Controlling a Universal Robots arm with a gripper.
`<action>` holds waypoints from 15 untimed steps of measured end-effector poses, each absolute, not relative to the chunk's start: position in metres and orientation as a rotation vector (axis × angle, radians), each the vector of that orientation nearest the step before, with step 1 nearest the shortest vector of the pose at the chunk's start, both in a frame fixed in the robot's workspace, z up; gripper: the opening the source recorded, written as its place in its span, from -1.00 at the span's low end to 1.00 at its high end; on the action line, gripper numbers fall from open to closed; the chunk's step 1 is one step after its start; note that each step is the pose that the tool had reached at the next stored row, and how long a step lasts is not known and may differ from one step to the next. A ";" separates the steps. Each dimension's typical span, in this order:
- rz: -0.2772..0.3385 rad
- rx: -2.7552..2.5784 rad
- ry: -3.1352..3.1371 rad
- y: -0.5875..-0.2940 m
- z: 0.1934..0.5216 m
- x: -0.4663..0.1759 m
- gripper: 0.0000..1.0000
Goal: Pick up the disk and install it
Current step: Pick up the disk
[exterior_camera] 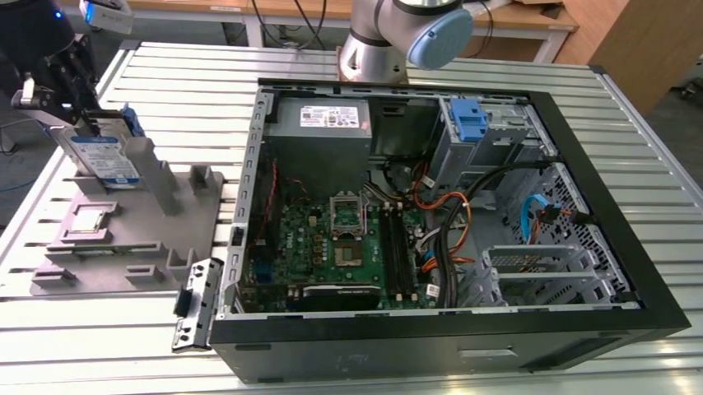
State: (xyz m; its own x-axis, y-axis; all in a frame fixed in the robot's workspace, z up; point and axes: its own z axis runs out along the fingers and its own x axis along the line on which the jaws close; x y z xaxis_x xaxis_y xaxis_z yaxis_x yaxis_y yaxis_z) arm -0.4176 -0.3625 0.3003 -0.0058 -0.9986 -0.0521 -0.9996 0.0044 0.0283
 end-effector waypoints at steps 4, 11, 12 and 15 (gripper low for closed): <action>0.089 -2.202 2.215 -0.362 0.300 -0.418 -0.30; 0.088 -2.174 2.242 -0.362 0.300 -0.418 -0.30; 0.088 -2.170 2.246 -0.362 0.300 -0.418 -0.30; 0.088 -2.164 2.251 -0.362 0.300 -0.418 -0.30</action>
